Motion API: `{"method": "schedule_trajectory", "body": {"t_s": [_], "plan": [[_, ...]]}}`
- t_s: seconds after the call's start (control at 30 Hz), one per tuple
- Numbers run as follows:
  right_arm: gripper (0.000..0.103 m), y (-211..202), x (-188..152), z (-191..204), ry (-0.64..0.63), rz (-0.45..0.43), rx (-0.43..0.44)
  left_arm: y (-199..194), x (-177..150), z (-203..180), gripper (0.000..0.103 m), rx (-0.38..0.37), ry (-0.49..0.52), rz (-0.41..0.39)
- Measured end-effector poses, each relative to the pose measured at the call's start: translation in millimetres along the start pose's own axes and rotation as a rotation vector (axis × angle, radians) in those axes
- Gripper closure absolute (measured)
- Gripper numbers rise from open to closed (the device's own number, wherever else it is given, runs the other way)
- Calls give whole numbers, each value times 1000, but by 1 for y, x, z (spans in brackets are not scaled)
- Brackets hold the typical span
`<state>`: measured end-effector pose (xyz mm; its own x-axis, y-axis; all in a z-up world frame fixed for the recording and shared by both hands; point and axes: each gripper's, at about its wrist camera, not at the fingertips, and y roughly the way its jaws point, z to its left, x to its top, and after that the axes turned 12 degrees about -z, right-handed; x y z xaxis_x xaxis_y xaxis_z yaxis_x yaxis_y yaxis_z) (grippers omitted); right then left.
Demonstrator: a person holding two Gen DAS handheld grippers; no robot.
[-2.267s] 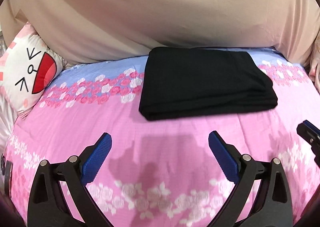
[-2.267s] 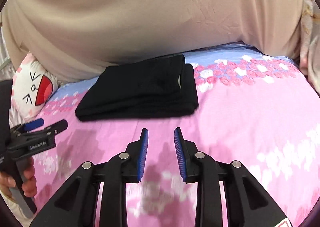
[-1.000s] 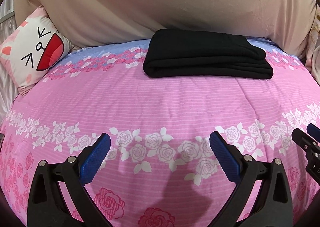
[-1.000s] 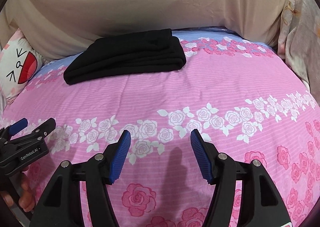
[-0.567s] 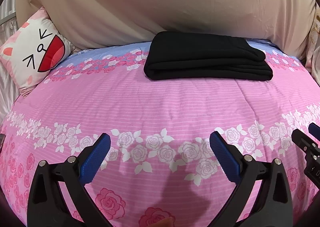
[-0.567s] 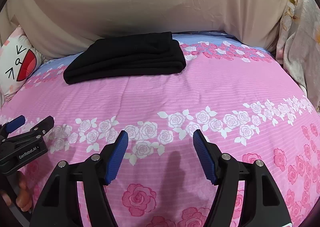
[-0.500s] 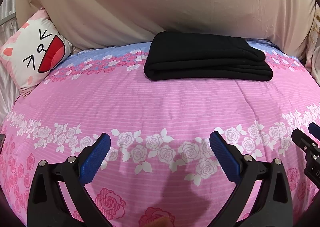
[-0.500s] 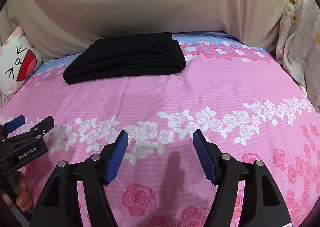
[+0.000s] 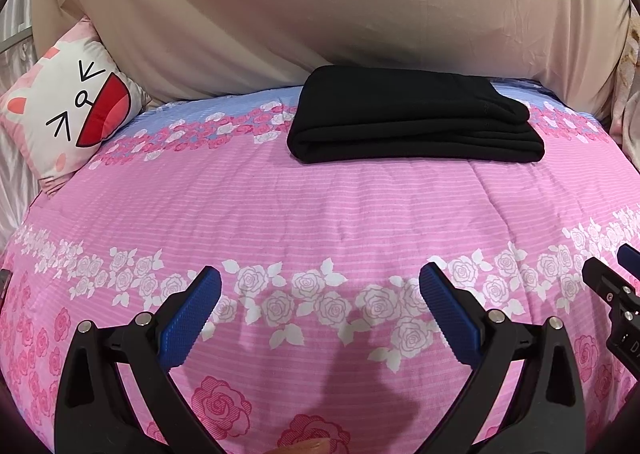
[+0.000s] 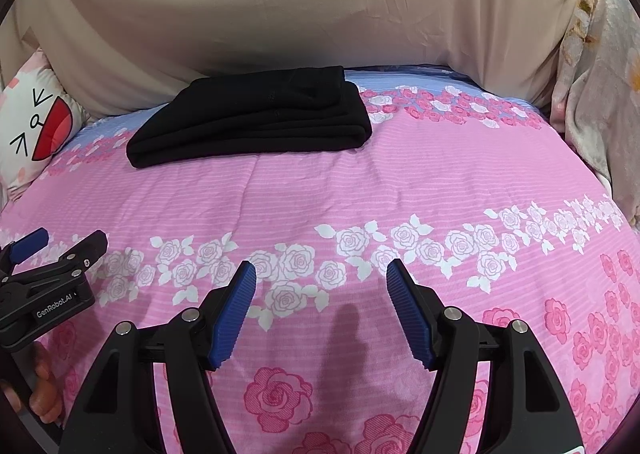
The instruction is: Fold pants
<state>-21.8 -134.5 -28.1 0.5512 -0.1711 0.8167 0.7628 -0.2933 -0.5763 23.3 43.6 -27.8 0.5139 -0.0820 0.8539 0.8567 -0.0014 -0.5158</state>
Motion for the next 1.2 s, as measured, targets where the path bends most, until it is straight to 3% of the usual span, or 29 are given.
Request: {"method": "schedule_trajectory", "body": {"t_s": [1.2], "plan": [[36,1,1,0,-7,-1,-3,-2,1,-1,6,9,2,-6]]}}
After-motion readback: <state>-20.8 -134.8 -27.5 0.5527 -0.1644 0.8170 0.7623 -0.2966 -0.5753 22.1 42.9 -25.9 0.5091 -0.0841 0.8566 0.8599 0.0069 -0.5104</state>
